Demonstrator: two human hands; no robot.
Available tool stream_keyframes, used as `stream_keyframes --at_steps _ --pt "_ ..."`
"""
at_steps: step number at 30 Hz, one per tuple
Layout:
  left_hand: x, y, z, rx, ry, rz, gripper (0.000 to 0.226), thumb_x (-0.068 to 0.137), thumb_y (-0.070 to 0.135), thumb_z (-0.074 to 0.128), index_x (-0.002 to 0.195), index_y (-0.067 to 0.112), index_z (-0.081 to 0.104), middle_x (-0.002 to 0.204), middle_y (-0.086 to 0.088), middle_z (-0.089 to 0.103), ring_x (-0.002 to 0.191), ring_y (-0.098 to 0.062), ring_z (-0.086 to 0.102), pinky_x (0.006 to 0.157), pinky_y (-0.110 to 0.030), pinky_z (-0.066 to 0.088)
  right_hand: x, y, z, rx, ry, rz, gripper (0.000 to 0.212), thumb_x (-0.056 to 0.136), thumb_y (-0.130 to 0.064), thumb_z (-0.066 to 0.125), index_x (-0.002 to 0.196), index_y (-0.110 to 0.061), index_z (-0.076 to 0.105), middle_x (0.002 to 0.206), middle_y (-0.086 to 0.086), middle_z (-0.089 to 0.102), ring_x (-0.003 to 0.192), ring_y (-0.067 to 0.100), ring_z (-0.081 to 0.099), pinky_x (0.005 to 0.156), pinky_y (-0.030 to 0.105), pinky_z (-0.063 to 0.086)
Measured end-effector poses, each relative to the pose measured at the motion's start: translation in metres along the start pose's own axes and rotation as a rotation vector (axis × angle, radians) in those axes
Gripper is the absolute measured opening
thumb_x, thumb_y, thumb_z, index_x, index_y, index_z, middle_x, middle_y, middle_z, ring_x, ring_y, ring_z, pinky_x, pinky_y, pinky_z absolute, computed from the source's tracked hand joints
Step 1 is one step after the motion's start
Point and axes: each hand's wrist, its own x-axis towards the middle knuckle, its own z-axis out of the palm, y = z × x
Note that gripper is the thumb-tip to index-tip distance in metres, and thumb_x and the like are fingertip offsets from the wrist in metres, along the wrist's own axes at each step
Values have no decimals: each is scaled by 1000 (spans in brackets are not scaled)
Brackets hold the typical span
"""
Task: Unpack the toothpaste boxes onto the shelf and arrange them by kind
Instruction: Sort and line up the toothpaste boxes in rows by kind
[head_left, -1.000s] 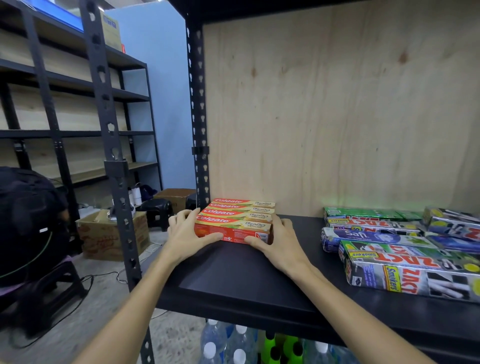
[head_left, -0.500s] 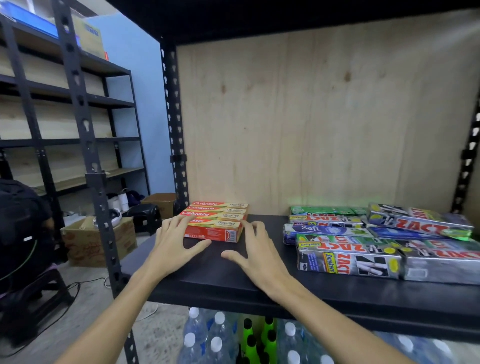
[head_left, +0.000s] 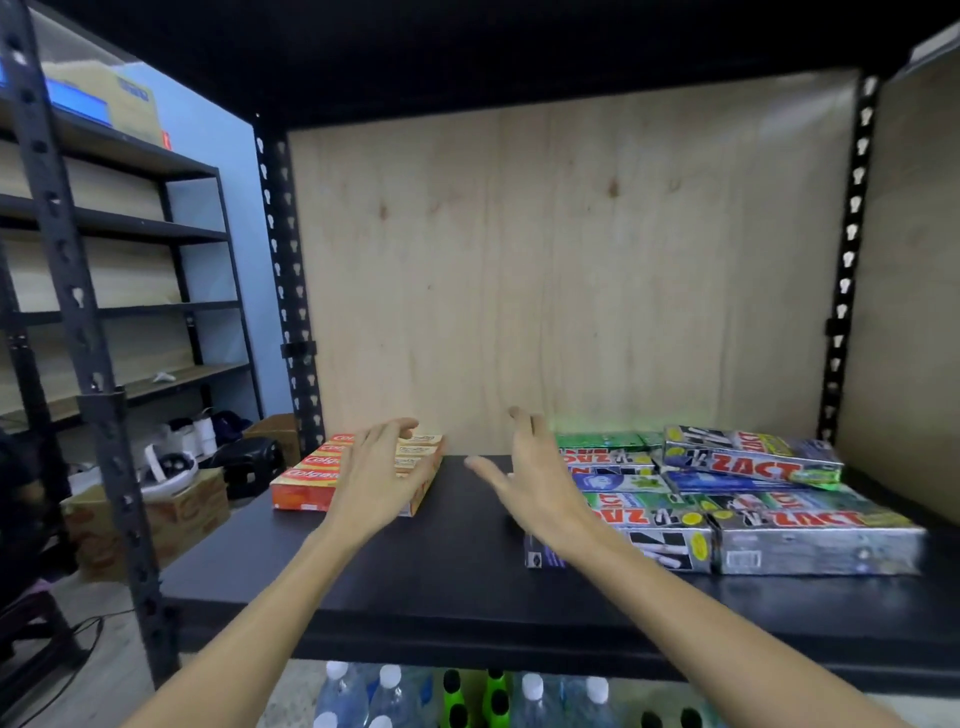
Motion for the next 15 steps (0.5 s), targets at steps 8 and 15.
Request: stream_keyframes --at_steps 8,15 --pt "49 25 74 -121 -159 64 25 92 25 63 116 23 67 116 8 67 103 -7 61 93 -23 46 68 112 -45 -201 -112 231 34 101 -19 56 127 3 51 122 23 59 115 37 55 95 42 47" --pt "81 30 135 -318 -257 -6 16 98 15 61 110 21 69 97 16 65 88 5 61 83 -9 50 108 173 -37 -449 -227 211 41 94 11 50 129 -8 60 128 14 62 112 29 62 92 34 53"
